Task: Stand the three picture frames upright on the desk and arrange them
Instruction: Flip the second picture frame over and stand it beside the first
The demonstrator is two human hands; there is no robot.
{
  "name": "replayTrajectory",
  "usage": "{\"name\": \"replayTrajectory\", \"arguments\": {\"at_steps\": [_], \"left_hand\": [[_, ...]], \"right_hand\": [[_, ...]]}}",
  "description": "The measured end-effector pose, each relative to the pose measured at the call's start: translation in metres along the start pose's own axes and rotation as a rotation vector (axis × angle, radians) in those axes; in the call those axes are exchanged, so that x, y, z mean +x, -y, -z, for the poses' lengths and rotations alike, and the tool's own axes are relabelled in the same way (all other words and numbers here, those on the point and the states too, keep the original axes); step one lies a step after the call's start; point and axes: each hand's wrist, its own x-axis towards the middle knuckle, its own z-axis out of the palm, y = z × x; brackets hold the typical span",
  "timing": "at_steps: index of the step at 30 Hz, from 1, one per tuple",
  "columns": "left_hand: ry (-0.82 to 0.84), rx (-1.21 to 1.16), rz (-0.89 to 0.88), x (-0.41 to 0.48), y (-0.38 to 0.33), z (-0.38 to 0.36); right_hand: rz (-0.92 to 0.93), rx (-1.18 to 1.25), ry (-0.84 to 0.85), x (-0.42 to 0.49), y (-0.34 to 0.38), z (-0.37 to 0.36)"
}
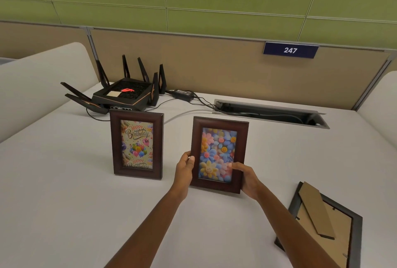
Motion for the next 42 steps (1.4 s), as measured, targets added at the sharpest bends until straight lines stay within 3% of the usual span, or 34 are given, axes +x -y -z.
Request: {"name": "replayTrajectory", "arguments": {"at_steps": [25, 35, 42], "left_hand": [[-0.083, 0.264, -0.137, -0.010, 0.027, -0.010], [-0.301, 0.455, -0.247, -0.033, 0.039, -0.014], [-0.317, 0.588, -0.384, -0.052, 0.045, -0.028]], "right_hand": [[0.030, -0.203, 0.031, -0.008, -0.003, 0.012], [0.074, -0.407, -0.112, -0.033, -0.008, 0.007], [0.045, -0.551, -0.261, -0.053, -0.015, 0.006]]}}
